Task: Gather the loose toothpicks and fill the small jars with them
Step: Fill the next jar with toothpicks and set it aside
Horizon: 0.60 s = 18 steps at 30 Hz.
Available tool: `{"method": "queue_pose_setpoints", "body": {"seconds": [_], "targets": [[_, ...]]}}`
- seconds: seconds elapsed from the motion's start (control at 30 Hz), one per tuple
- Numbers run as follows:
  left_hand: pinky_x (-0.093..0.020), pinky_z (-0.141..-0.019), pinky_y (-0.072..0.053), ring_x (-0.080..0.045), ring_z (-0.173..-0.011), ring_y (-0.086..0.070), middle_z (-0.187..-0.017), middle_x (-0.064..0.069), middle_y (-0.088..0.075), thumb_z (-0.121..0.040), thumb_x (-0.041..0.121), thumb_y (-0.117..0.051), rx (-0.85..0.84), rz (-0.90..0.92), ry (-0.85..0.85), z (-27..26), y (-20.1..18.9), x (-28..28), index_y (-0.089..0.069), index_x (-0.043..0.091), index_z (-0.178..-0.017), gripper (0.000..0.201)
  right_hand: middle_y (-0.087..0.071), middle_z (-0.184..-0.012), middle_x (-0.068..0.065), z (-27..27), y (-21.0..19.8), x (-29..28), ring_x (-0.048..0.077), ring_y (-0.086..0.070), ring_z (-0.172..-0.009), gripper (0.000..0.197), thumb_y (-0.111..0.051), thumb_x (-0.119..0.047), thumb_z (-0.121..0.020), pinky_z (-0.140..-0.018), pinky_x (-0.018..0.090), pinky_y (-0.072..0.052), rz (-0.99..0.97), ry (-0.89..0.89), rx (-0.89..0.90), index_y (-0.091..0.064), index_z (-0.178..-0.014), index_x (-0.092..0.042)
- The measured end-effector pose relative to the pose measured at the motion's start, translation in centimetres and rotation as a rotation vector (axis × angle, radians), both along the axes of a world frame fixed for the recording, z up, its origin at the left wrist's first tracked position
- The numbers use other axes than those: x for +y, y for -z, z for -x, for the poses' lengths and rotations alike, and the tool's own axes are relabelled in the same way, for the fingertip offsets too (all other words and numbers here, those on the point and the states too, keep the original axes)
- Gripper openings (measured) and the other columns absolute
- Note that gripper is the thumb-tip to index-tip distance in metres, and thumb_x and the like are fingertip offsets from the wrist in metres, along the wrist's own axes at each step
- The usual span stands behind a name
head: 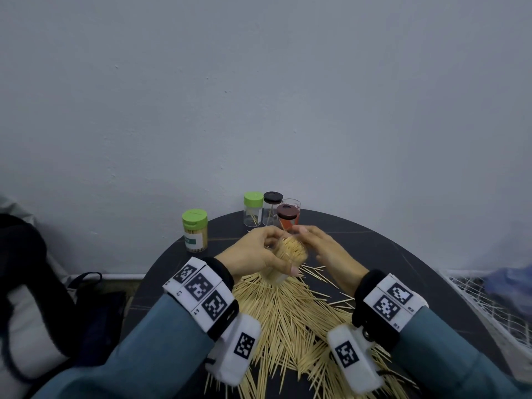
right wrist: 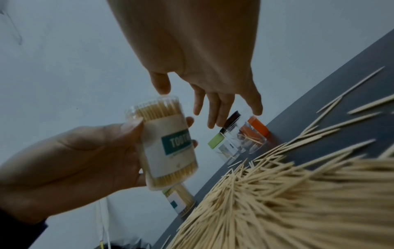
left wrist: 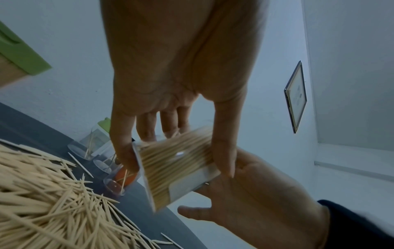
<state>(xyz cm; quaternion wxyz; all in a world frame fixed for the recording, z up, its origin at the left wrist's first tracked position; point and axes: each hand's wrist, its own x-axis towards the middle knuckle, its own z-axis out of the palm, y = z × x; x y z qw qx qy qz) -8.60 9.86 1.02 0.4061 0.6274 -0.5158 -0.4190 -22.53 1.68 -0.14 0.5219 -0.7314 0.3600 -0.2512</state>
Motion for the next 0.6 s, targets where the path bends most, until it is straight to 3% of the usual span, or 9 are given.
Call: {"method": "queue_pose_setpoints", "body": {"seconds": [0.07, 0.17, 0.27, 0.43, 0.6], "targets": [[-0.035, -0.091, -0.05, -0.019, -0.104, -0.06, -0.111, -0.003, -0.063, -0.067, 0.003, -0.08, 0.005, 0.011, -0.026, -0.2, 0.0, 0.0, -0.055, 0.016, -0.117, 0.058, -0.057, -0.12, 0.001, 0.6, 0.1, -0.7, 0.01, -0.053, -0.108, 0.026, -0.047, -0.027, -0.096, -0.08, 0.017, -0.04, 0.07, 0.039, 0.132, -0.052, -0.119, -0.017], [-0.02, -0.074, -0.047, -0.008, -0.094, -0.057, -0.105, 0.003, -0.061, -0.069, 0.003, -0.079, 0.008, 0.028, -0.063, -0.3, -0.1, 0.0, -0.053, 0.015, -0.118, 0.057, -0.057, -0.122, 0.002, 1.5, 0.2, -1.3, 0.015, -0.053, -0.112, 0.032, -0.057, -0.028, -0.091, -0.095, 0.028, -0.041, 0.221, -0.059, 0.601, -0.054, -0.12, -0.014], [-0.017, -0.068, -0.043, -0.005, -0.092, -0.054, -0.105, 0.006, -0.058, -0.069, 0.004, -0.079, 0.003, 0.029, -0.091, -0.4, -0.2, 0.0, -0.053, 0.015, -0.12, 0.058, -0.058, -0.122, 0.002, 2.0, 0.4, -0.5, 0.016, -0.054, -0.111, 0.044, -0.063, -0.036, -0.086, -0.093, 0.027, -0.044, 0.315, -0.197, 0.961, -0.054, -0.122, -0.014], [-0.021, -0.072, -0.041, -0.008, -0.096, -0.051, -0.102, 0.008, -0.056, -0.069, 0.005, -0.079, -0.025, 0.019, -0.098, -0.1, -0.2, 0.0, -0.053, 0.014, -0.122, 0.06, -0.057, -0.12, 0.002, 1.6, 1.6, 0.4, 0.017, -0.054, -0.11, 0.048, -0.07, -0.035, -0.081, -0.092, 0.029, -0.046, 0.35, -0.229, 1.036, -0.053, -0.121, -0.014], [-0.014, -0.062, -0.038, 0.004, -0.081, -0.048, -0.092, 0.015, -0.051, -0.071, 0.005, -0.078, -0.031, 0.019, -0.093, -0.1, -0.2, 0.2, -0.052, 0.016, -0.12, 0.056, -0.059, -0.117, 0.004, 0.7, 2.1, 0.2, 0.019, -0.057, -0.105, 0.04, -0.073, -0.031, -0.079, -0.088, 0.029, -0.049, 0.366, -0.195, 1.062, -0.058, -0.112, -0.013]]}}
